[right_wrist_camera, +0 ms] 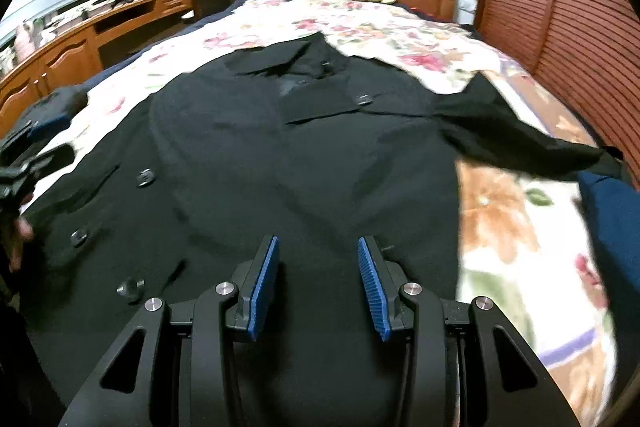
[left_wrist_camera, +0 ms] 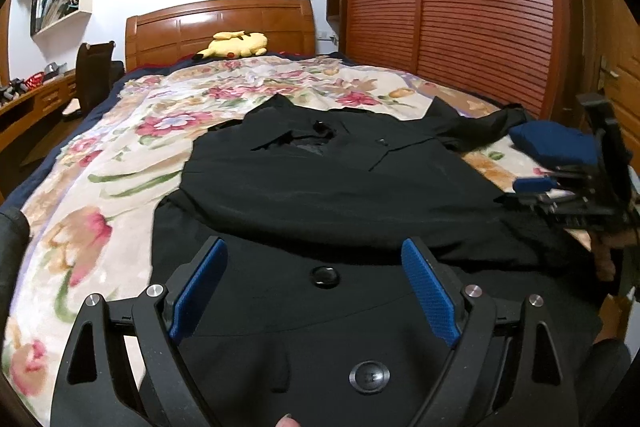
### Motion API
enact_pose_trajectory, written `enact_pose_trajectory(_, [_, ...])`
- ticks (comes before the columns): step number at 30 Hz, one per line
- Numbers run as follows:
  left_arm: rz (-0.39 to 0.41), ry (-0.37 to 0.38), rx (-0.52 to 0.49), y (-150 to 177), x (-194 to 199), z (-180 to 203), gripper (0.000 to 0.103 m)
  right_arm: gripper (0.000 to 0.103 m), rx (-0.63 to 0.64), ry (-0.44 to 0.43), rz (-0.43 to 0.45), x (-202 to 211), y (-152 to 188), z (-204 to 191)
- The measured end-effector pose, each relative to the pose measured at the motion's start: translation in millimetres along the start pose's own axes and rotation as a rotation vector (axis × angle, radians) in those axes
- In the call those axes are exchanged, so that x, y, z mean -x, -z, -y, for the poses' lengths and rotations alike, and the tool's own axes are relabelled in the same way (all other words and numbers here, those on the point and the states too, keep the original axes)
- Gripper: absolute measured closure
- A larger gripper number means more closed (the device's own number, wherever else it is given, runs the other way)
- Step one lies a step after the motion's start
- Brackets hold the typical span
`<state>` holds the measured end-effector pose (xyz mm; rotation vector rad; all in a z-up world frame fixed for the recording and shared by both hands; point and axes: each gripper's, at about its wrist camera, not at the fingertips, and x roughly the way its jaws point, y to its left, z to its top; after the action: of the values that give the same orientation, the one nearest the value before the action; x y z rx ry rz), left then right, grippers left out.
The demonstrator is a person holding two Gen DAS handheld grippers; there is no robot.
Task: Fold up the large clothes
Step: 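Move the right tool to the coat's side edge and grasp it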
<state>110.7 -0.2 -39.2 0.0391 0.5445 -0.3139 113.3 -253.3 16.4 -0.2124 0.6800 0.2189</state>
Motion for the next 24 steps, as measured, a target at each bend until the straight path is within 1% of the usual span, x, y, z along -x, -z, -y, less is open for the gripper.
enact_pose_trajectory(3, [0.001,0.013,0.005,-1.6,-0.4,6.4,0.014,0.059,-0.016,0.053,0.015,1.0,-9.9,25.6])
enact_pose_trajectory(5, [-0.002,0.005,-0.007,-2.1,-2.9,11.2,0.014,0.046,-0.032,0.089,0.016,-0.5,-16.9,46.9])
enact_pose_trajectory(7, [-0.012,0.004,-0.016,-2.2,-6.9,15.3,0.014,0.043,-0.047,0.14,0.025,-0.6,-23.2,69.1])
enact_pose_trajectory(13, [-0.032,0.01,-0.026,-2.6,-14.3,23.6,0.014,0.042,-0.133,0.269,0.029,-6.7,-43.5,135.6])
enact_pose_trajectory(17, [-0.043,0.01,-0.029,-1.1,-18.5,27.2,0.014,0.042,-0.199,0.339,0.026,-11.5,-55.6,177.4])
enact_pose_trajectory(24, [-0.072,0.001,-0.044,2.0,-26.0,31.5,0.014,0.042,-0.296,0.404,0.002,-25.0,-73.3,224.7])
